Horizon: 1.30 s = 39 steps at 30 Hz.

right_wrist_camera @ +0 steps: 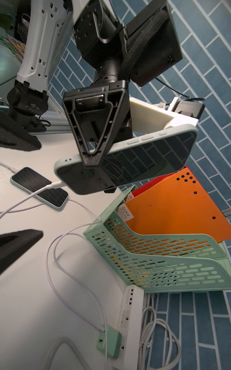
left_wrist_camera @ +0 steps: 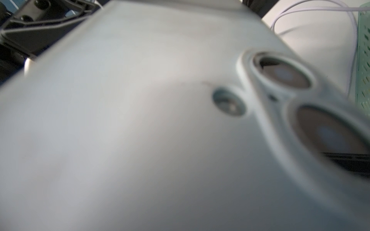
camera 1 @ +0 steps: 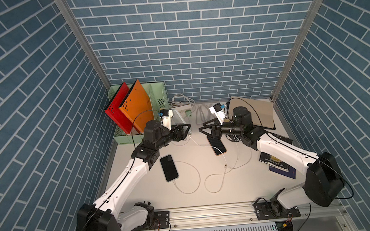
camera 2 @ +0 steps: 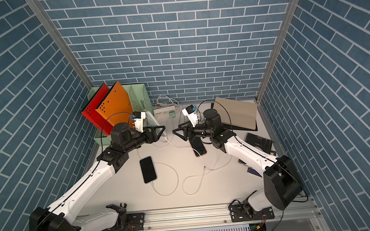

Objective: Unplug the charging cable from the phone
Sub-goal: Remove the charging cable from the phone.

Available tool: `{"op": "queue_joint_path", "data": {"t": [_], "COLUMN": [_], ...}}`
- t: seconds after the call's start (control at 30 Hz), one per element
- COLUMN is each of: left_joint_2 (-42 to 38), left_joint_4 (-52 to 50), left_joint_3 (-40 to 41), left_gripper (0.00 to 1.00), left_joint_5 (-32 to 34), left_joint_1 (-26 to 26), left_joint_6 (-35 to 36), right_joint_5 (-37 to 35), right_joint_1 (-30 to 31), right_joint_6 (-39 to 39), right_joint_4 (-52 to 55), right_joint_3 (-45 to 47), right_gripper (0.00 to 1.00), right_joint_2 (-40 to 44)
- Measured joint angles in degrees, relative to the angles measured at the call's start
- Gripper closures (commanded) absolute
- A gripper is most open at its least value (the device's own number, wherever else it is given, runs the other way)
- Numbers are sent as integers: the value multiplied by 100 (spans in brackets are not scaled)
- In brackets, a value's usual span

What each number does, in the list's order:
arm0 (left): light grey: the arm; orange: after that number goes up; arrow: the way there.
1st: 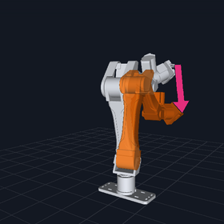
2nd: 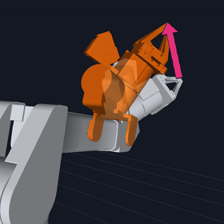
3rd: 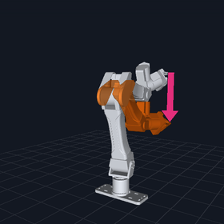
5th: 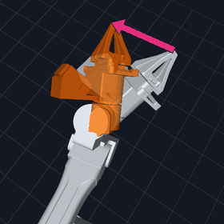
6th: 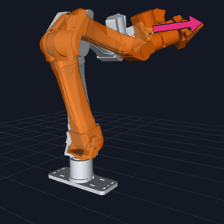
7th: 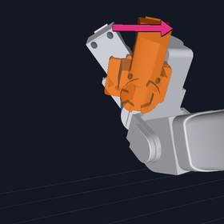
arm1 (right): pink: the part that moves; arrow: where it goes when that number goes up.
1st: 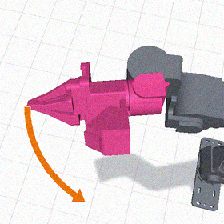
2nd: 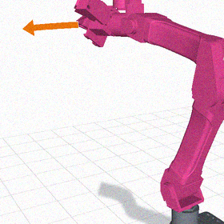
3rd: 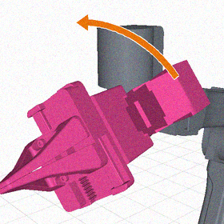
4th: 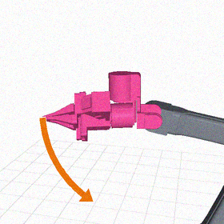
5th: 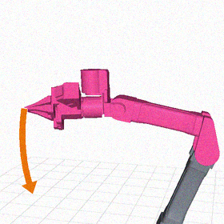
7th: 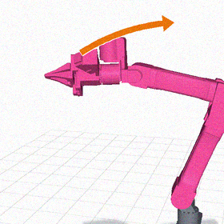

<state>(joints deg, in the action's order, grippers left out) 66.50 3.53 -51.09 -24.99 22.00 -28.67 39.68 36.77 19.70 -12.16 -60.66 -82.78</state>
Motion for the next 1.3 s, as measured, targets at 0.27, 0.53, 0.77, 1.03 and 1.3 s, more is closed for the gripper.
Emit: {"op": "queue_joint_path", "data": {"t": [0.27,0.53,0.77,1.03,1.3], "left_joint_2": [0,0,0,0,0], "left_joint_4": [-33,-105,-164,-162,-175], "left_joint_3": [-2,-11,-33,-107,-107], "left_gripper": [100,99,98,98,97], "left_joint_5": [15,-20,-57,-57,-48], "left_joint_1": [0,0,0,0,0], "left_joint_6": [-33,-44,-46,-46,-44], "right_joint_5": [-308,-566,-662,-675,-667], "right_joint_1": [461,721,785,807,824], "right_joint_6": [-719,-1080,-1200,-1268,-1268], "right_joint_4": [146,304,365,363,361], "right_joint_3": [52,52,50,50,50], "right_gripper": [46,57,64,81,100], "right_joint_2": [-177,-525,-756,-905,-920]}}
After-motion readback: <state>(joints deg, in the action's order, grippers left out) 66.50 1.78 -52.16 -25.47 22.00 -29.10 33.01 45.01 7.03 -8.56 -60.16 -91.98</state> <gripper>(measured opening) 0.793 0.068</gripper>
